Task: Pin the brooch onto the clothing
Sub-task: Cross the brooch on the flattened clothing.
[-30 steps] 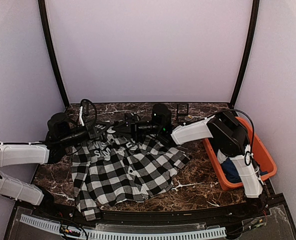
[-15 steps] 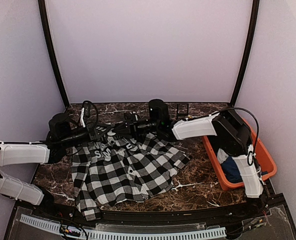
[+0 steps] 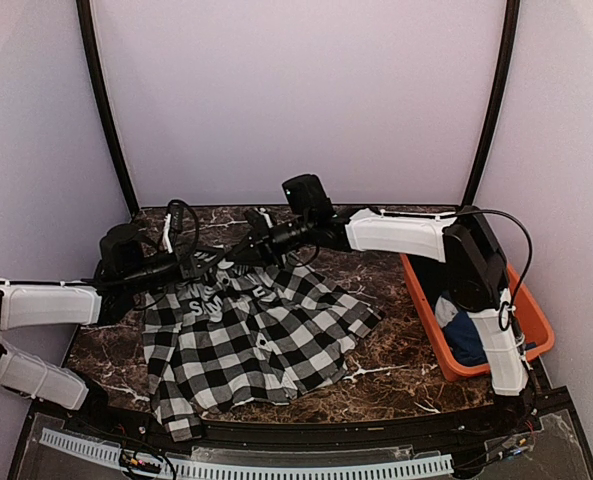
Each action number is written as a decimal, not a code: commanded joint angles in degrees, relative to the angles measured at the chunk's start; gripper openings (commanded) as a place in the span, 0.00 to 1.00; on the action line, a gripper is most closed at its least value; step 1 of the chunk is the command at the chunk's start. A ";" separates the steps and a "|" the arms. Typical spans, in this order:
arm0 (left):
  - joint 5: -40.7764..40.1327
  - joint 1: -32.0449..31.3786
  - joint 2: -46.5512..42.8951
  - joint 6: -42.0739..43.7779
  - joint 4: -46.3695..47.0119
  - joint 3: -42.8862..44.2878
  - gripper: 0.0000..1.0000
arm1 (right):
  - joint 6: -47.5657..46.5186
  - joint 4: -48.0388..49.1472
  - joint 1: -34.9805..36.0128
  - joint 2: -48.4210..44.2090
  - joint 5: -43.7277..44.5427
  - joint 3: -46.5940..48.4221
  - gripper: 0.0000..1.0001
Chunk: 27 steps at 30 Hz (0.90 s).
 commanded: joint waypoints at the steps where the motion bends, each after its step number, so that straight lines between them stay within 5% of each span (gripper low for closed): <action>1: 2.54 -0.64 0.81 0.64 -0.68 1.71 0.01 | -9.58 -10.09 -0.31 -3.28 2.14 4.37 0.00; 14: 3.60 -0.91 2.70 -0.04 -1.00 2.67 0.04 | -22.52 -22.86 0.93 -3.46 6.92 9.67 0.00; 27: 3.48 -0.91 2.64 -0.45 -0.63 2.54 0.05 | -23.47 -23.60 2.93 -1.92 8.91 11.90 0.00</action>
